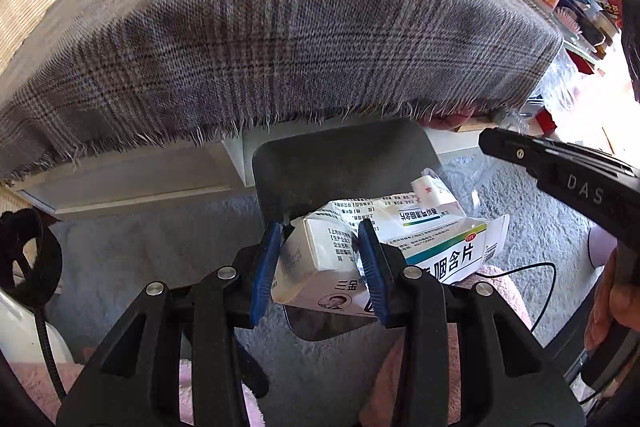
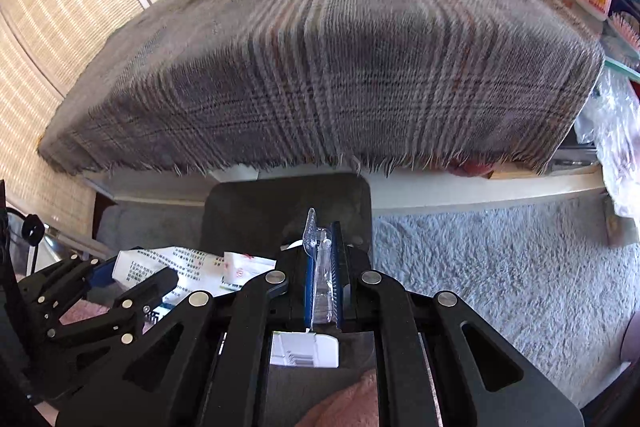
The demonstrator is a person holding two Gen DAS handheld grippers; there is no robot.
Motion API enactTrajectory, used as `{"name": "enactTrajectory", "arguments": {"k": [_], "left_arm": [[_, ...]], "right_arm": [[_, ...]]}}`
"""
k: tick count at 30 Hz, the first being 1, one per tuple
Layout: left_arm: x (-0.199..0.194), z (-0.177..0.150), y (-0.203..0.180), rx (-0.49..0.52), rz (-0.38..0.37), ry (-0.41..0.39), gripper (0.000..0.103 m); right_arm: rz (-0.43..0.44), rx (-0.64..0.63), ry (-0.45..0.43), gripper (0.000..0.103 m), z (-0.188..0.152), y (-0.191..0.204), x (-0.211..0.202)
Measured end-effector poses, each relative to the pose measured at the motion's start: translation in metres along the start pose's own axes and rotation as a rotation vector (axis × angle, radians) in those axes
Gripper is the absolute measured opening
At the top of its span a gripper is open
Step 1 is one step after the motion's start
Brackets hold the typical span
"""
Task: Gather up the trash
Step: 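Lower the medicine box and plastic strip into the grey bin with both grippers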
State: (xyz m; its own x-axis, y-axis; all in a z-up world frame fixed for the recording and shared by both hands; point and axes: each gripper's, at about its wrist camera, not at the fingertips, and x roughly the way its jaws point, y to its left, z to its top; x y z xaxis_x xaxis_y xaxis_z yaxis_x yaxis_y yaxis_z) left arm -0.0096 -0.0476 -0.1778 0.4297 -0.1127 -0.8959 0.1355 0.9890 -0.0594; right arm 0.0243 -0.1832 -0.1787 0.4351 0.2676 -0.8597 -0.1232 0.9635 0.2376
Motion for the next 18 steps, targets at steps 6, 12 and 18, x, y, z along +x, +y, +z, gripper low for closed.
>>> {"name": "enactTrajectory", "arguments": {"k": [6, 12, 18], "left_arm": [[0.024, -0.007, 0.003, -0.002, 0.003, 0.042, 0.038], [0.034, -0.009, 0.009, -0.009, 0.019, 0.071, 0.039], [0.036, -0.009, 0.015, -0.022, 0.022, 0.077, 0.054]], "right_arm": [[-0.002, 0.006, 0.047, 0.009, -0.006, -0.001, 0.022], [-0.007, 0.014, 0.076, 0.012, -0.009, -0.001, 0.035], [-0.034, 0.021, 0.089, 0.018, -0.008, -0.001, 0.041]]}}
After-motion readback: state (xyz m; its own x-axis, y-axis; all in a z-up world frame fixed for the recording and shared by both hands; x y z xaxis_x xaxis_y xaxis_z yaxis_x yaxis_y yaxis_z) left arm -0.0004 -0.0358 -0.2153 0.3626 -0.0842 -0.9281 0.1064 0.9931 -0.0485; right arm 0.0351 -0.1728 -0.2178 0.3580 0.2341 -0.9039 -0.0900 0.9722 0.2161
